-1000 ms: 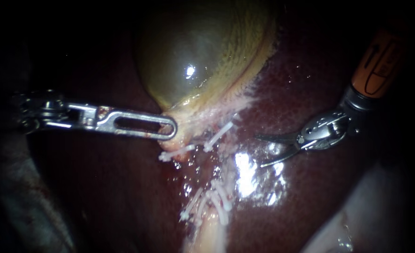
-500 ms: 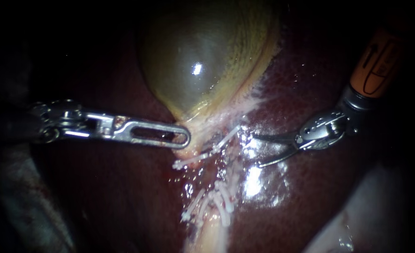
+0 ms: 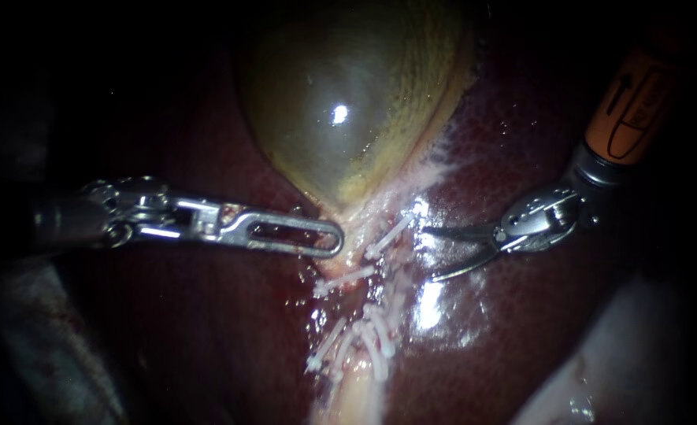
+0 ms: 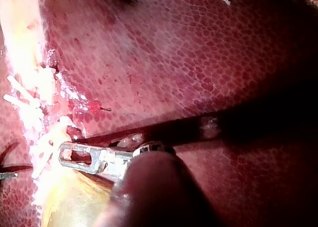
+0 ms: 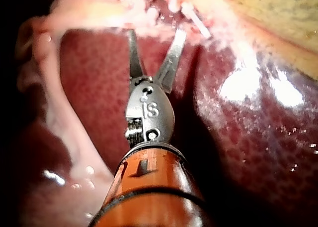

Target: Go back from the cut right tube

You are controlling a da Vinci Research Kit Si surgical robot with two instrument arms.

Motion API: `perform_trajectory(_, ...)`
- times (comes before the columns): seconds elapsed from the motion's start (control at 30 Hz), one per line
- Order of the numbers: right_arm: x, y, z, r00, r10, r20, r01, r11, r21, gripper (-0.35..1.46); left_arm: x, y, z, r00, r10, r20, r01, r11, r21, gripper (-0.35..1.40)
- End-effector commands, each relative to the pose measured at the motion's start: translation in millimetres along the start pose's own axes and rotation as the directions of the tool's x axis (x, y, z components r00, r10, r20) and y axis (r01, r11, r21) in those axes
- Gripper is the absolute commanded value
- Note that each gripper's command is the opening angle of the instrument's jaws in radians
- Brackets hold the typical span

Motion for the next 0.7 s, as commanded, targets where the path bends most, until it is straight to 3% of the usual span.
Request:
perform_trajectory(0.03,0.0,0.0,0.0,1.000,0.000,0.000,0.000,1.000,0.000,0.76,0.0,-0.1,0.2,1.0000,0.000,-0.002,0.000,1.000,0.001,-0.35)
perform_trajectory(0.7,0.1,-0.1,0.2,1.000,0.000,0.000,0.000,1.000,-0.001,0.78,-0.2,-1.1,1.3,1.0000,0.004,0.005,-0.004,1.000,0.005,-0.35)
